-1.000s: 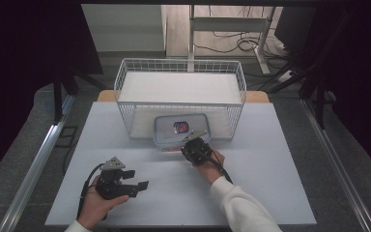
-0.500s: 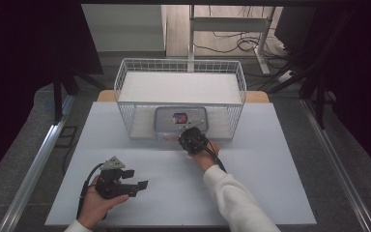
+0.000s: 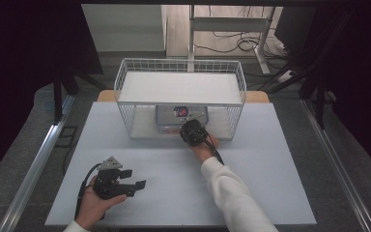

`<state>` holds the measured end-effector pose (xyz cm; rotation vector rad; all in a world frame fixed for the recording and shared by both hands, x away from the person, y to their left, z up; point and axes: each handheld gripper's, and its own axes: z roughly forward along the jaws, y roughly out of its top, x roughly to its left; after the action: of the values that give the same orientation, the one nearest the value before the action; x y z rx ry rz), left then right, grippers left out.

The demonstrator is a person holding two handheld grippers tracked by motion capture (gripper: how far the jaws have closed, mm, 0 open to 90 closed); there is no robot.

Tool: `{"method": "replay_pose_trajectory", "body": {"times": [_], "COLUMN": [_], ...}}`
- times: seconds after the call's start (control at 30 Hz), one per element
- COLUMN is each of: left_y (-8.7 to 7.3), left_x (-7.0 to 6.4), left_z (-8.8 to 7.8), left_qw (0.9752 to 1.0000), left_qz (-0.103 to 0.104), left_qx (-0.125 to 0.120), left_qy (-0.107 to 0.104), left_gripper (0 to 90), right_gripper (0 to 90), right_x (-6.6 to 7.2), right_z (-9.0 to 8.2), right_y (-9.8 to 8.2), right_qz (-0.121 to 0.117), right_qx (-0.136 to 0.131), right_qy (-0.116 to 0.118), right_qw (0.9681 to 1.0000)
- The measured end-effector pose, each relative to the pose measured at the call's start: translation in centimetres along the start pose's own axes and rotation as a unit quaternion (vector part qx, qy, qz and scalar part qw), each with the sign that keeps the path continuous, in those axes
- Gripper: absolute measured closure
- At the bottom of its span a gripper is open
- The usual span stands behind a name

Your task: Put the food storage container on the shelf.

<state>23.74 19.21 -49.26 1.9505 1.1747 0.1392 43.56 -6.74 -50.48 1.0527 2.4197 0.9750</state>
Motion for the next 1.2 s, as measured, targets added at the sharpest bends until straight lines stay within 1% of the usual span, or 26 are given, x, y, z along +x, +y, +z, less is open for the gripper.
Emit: {"method": "replay_pose_trajectory", "body": {"times": [0.1, 0.13, 0.2, 0.23, 0.27, 0.33, 0.4, 0.43, 0.47, 0.5, 0.53, 0.57, 0.6, 0.63, 0.67, 0.7, 0.73, 0.77, 0.83, 0.93, 1.0, 1.03, 1.07, 1.1, 1.17, 1.2], "left_y": [0.0, 0.0, 0.0, -0.1, -0.1, -0.1, -0.1, -0.1, -0.1, -0.1, -0.1, -0.1, -0.1, -0.1, -0.2, -0.2, -0.2, -0.2, -0.2, -0.2, -0.2, -0.2, -0.3, -0.3, -0.3, -0.3], "left_x": [0.0, 0.1, 0.1, 0.1, 0.2, 0.2, 0.2, 0.2, 0.2, 0.2, 0.2, 0.2, 0.2, 0.3, 0.3, 0.3, 0.4, 0.4, 0.3, 0.3, 0.4, 0.4, 0.4, 0.4, 0.4, 0.4], "left_z": [0.0, 0.1, 0.1, 0.1, 0.0, 0.0, 0.0, 0.0, 0.0, 0.0, 0.0, 0.0, 0.0, 0.0, 0.0, 0.0, 0.1, 0.1, 0.2, 0.2, 0.3, 0.3, 0.3, 0.3, 0.3, 0.3], "left_qw": [1.0, 1.0, 1.0, 1.0, 1.0, 1.0, 1.0, 1.0, 1.0, 1.0, 1.0, 1.0, 1.0, 1.0, 0.9999, 0.9999, 0.9999, 0.9999, 0.9998, 0.9997, 0.9997, 0.9996, 0.9996, 0.9996, 0.9996, 0.9996], "left_qz": [0.0, 0.0, 0.0, 0.0, 0.0, 0.0, 0.001, 0.001, 0.002, 0.002, 0.003, 0.003, 0.003, 0.003, 0.004, 0.004, 0.006, 0.006, 0.01, 0.014, 0.014, 0.014, 0.014, 0.014, 0.016, 0.016], "left_qx": [0.0, 0.002, 0.002, 0.002, 0.002, 0.002, 0.002, 0.002, 0.003, 0.003, 0.002, 0.002, 0.002, 0.002, 0.003, 0.003, 0.004, 0.004, 0.005, 0.008, 0.009, 0.01, 0.009, 0.009, 0.01, 0.01], "left_qy": [0.0, 0.0, 0.0, 0.0, 0.001, 0.001, 0.002, 0.003, 0.004, 0.005, 0.007, 0.008, 0.008, 0.009, 0.011, 0.011, 0.013, 0.013, 0.015, 0.02, 0.02, 0.021, 0.022, 0.022, 0.023, 0.023], "left_gripper": [26.7, 26.7, 26.6, 26.6, 26.6, 26.6, 26.6, 26.6, 26.6, 26.6, 26.6, 26.6, 26.6, 26.6, 26.5, 26.5, 26.5, 26.4, 26.3, 26.2, 26.2, 26.2, 26.1, 26.1, 26.0, 26.0], "right_gripper": [88.9, 88.9, 88.9, 88.9, 88.9, 88.9, 88.9, 88.8, 88.8, 88.8, 88.8, 88.8, 88.8, 88.8, 88.8, 88.8, 88.8, 88.8, 88.7, 88.6, 87.9, 84.6, 64.5, 64.5, 39.0, 33.7], "right_x": [0.1, 0.3, 0.3, 0.5, 0.6, 0.6, 0.5, 0.4, 0.1, 0.1, -0.1, -0.1, -0.1, -0.2, -0.5, -0.5, -1.0, -1.0, -1.8, -2.3, -2.3, -2.5, -2.5, -2.5, -2.2, -2.1], "right_z": [-0.2, -0.7, -1.2, -1.7, -3.3, -3.9, -5.7, -6.8, -8.9, -8.9, -10.9, -11.9, -11.9, -12.9, -14.6, -14.6, -15.9, -15.9, -17.5, -18.4, -18.5, -18.5, -18.4, -18.4, -18.1, -18.0], "right_y": [0.0, -0.2, -0.3, -0.4, -0.8, -1.1, -1.9, -2.4, -3.7, -3.7, -5.3, -6.2, -6.2, -7.2, -9.2, -9.2, -11.0, -11.0, -12.7, -14.0, -14.1, -14.3, -14.2, -14.2, -14.0, -14.0], "right_qz": [-0.002, 0.007, 0.006, -0.001, -0.012, -0.016, -0.027, -0.033, -0.033, -0.033, -0.031, -0.032, -0.032, -0.035, -0.036, -0.036, -0.023, -0.023, -0.009, 0.0, 0.001, 0.002, 0.002, 0.002, 0.004, -0.001], "right_qx": [0.0, -0.001, -0.002, -0.002, -0.003, -0.004, -0.006, -0.008, -0.011, -0.011, -0.014, -0.015, -0.015, -0.015, -0.022, -0.022, -0.019, -0.019, -0.018, -0.024, -0.022, -0.023, -0.029, -0.029, -0.04, -0.045], "right_qy": [0.003, 0.019, 0.024, 0.023, 0.028, 0.029, 0.031, 0.031, 0.037, 0.037, 0.044, 0.046, 0.046, 0.049, 0.054, 0.054, 0.06, 0.06, 0.056, 0.053, 0.052, 0.053, 0.052, 0.052, 0.041, 0.042], "right_qw": [1.0, 0.9998, 0.9997, 0.9997, 0.9995, 0.9994, 0.9992, 0.9989, 0.9987, 0.9987, 0.9984, 0.9983, 0.9983, 0.9981, 0.9976, 0.9976, 0.9977, 0.9977, 0.9982, 0.9983, 0.9984, 0.9983, 0.9982, 0.9982, 0.9984, 0.9981]}}
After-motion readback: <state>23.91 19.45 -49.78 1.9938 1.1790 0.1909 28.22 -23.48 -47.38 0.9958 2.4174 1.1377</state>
